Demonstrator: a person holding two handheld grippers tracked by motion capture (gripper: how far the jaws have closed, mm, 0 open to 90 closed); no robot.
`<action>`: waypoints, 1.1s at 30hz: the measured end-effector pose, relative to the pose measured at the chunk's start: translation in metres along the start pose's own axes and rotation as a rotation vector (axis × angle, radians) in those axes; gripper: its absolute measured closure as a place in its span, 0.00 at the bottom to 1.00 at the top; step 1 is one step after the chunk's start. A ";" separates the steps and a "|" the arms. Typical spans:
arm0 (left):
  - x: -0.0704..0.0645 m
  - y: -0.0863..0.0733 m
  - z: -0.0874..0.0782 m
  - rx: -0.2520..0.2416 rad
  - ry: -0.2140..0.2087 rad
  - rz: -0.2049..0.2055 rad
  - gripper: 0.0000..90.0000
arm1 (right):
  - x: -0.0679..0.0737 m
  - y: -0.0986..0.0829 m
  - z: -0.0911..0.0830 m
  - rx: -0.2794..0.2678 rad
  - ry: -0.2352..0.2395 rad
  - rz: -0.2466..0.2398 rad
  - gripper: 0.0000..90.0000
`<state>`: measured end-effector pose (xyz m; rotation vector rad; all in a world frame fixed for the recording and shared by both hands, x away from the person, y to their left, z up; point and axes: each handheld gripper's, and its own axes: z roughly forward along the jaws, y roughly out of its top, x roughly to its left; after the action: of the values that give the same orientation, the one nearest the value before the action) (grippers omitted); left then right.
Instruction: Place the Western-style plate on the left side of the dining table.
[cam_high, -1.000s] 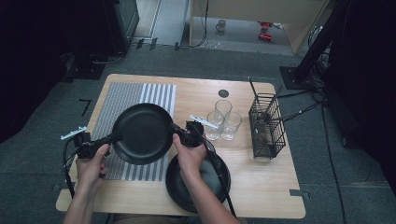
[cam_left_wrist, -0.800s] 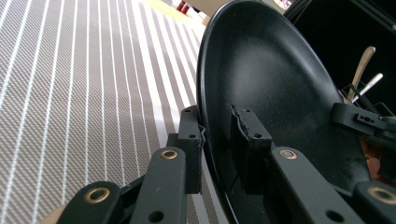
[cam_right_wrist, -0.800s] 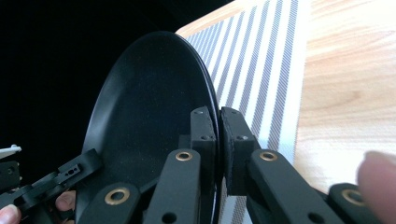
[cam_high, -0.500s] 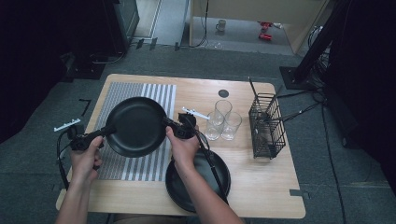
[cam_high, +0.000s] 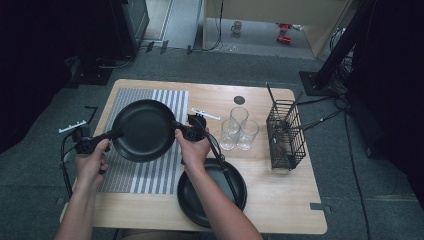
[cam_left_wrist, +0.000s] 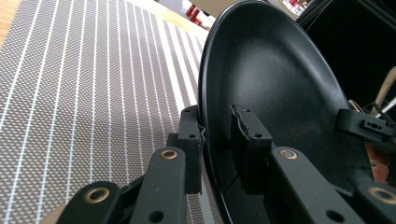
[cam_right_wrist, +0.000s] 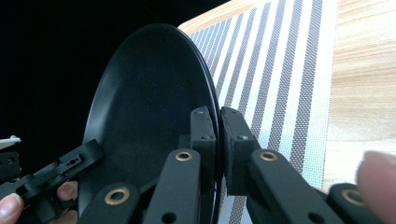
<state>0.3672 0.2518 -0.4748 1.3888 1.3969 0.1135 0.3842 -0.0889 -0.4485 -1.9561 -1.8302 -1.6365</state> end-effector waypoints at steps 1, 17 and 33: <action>0.002 0.001 0.001 0.004 0.003 0.001 0.84 | -0.001 0.002 0.005 0.009 0.001 0.006 0.95; 0.032 0.009 0.026 0.037 0.032 -0.049 0.85 | -0.017 0.011 0.043 0.074 -0.011 0.049 0.95; 0.048 0.010 0.043 0.061 0.084 -0.064 0.86 | -0.036 0.009 0.073 0.120 -0.022 0.107 0.95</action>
<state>0.4184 0.2653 -0.5127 1.4018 1.5249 0.0887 0.4460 -0.0734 -0.5004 -1.9912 -1.7523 -1.4464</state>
